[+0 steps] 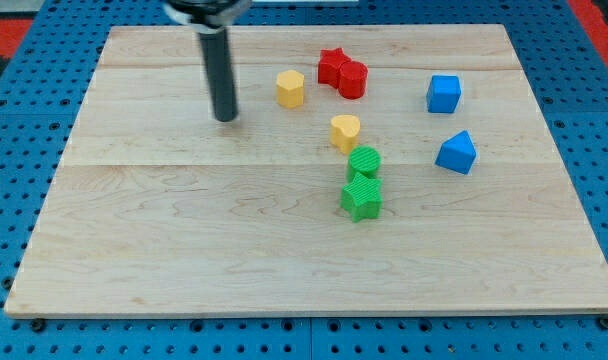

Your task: Move the yellow hexagon to the top of the yellow heart

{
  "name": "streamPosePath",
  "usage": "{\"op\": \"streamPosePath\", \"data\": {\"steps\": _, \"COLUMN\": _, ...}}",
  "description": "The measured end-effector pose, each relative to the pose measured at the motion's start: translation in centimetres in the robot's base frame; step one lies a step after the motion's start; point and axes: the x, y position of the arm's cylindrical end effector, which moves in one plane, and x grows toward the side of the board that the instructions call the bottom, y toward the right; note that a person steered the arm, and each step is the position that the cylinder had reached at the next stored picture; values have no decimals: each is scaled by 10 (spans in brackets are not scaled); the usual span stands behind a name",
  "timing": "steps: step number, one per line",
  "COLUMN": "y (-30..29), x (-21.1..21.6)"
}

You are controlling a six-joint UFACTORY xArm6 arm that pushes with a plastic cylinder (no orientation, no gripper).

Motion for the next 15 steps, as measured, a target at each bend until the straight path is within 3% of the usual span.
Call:
{"op": "streamPosePath", "data": {"steps": 1, "y": 4, "x": -40}}
{"op": "streamPosePath", "data": {"steps": 2, "y": 60, "x": -50}}
{"op": "streamPosePath", "data": {"steps": 4, "y": 121, "x": -35}}
{"op": "streamPosePath", "data": {"steps": 6, "y": 99, "x": -9}}
{"op": "streamPosePath", "data": {"steps": 8, "y": 127, "x": 36}}
{"op": "streamPosePath", "data": {"steps": 9, "y": 159, "x": 33}}
{"op": "streamPosePath", "data": {"steps": 13, "y": 99, "x": 10}}
{"op": "streamPosePath", "data": {"steps": 15, "y": 123, "x": -13}}
